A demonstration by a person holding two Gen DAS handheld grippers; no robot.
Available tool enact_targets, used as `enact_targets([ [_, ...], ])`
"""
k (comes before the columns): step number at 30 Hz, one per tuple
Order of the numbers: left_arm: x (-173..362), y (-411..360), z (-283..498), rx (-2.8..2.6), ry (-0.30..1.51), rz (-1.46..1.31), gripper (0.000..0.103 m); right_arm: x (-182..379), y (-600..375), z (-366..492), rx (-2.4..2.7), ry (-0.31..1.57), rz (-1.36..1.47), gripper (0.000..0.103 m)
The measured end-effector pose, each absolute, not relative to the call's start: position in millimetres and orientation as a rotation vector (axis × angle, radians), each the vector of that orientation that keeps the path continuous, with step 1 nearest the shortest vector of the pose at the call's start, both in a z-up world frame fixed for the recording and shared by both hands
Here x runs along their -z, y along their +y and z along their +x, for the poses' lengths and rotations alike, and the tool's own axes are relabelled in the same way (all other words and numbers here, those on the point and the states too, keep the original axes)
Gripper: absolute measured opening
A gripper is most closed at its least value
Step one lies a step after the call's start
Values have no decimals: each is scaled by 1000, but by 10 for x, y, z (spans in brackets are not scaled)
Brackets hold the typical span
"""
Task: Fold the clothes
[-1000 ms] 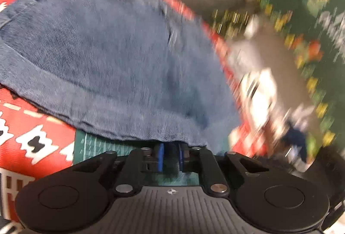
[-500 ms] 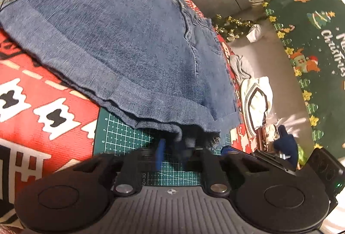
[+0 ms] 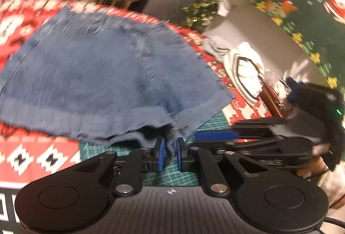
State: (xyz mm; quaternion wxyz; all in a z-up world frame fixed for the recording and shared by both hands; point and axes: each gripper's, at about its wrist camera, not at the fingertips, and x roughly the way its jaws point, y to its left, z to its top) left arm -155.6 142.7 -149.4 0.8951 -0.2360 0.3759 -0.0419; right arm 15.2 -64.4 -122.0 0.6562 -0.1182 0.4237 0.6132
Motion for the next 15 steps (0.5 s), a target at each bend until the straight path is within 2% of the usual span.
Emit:
enact_targets([
  [4,1551,1306,-1406,93,791,-422,11,1268,-543,196,-1370,990,-215,27],
  [5,1578,1278,-1369,89,796,-406,13,1268,-525,200,-1360,986,-213,24],
  [7,1634,1224,-1304,78,811,-371,13,1278,-498,198,-1339,980,-228,9],
  [8,1660,1206,-1289,72,819,-356,7,1288,-489,188,-1335,977,-243,7],
  [9,1685,1194,-1284,66,828,-341,4,1298,-480,177,-1332,974,-258,7],
  [15,1623,1072,-1450,111,825,-247,3,1248,-504,43,-1363,937,-325,6],
])
